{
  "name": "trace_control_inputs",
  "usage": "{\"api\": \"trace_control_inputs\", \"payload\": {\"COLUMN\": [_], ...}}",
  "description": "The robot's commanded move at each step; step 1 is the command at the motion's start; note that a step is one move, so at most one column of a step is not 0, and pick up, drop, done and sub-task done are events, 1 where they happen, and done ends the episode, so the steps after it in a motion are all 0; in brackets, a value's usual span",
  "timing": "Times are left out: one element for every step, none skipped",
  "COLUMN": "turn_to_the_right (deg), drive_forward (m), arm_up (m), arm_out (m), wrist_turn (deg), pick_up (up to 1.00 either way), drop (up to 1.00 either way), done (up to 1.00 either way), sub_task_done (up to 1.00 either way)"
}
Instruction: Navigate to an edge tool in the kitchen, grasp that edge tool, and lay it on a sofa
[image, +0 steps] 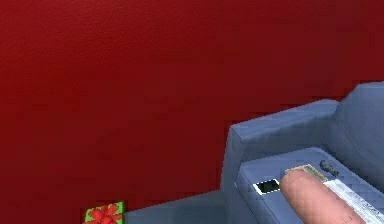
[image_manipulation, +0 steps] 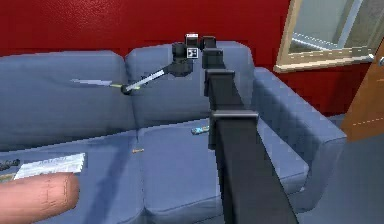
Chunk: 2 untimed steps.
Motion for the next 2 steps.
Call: {"api": "trace_control_inputs", "payload": {"turn_to_the_right": [0.0, 0.0], "drive_forward": [0.00, 0.00], "arm_up": [-0.24, -0.32], "arm_out": [0.00, 0.00], "wrist_turn": [0.0, 0.0], "pick_up": [0.00, 0.00], "drop": [0.00, 0.00], "done": [0.00, 0.00], "sub_task_done": [0.00, 0.00]}}
